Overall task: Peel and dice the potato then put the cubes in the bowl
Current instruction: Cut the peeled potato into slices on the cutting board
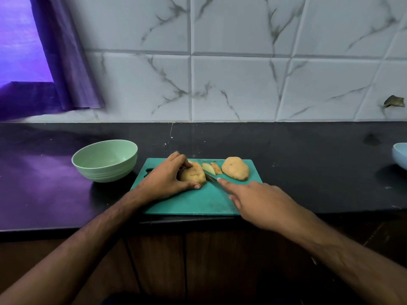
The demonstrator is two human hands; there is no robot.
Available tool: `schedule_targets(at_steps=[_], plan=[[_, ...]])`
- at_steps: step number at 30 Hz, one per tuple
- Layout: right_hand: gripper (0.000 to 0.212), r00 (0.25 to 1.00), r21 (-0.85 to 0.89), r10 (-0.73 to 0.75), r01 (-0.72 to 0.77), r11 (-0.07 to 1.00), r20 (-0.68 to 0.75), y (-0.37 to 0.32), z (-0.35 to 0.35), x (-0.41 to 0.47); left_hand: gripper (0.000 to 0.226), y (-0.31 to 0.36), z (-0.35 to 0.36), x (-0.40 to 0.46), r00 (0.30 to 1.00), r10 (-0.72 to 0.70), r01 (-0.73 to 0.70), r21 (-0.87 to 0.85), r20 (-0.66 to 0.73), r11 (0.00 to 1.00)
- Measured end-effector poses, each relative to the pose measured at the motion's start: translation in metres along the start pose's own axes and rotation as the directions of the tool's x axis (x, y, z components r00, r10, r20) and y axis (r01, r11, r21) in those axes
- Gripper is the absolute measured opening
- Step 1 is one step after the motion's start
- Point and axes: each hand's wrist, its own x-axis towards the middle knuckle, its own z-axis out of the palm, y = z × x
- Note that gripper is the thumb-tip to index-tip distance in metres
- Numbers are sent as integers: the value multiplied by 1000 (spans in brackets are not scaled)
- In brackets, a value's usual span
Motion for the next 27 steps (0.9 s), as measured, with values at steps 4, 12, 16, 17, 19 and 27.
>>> schedule_targets(at_steps=[4,12,16,17,19,27], plan=[[49,999,-14,36,-36,999,-36,7,-13,11,65,-1,3,-7,1000,23,-23,-7,-1,1000],[45,999,96,26,-23,995,-30,26,-18,13,66,-2,4,-6,1000,28,-28,-22,-9,999],[42,998,112,0,7,994,-60,22,-17,26,65,-2,4,-8,999,23,-23,0,-36,1000],[41,998,118,-6,13,993,-64,21,-18,29,64,-2,4,-9,999,24,-24,6,-41,1000],[40,998,141,-24,33,989,-66,17,-19,35,62,-2,5,-9,998,25,-24,11,-59,1000],[43,995,104,-64,71,992,-71,-4,-17,50,64,-5,5,-8,997,17,-18,-4,-75,1000]])
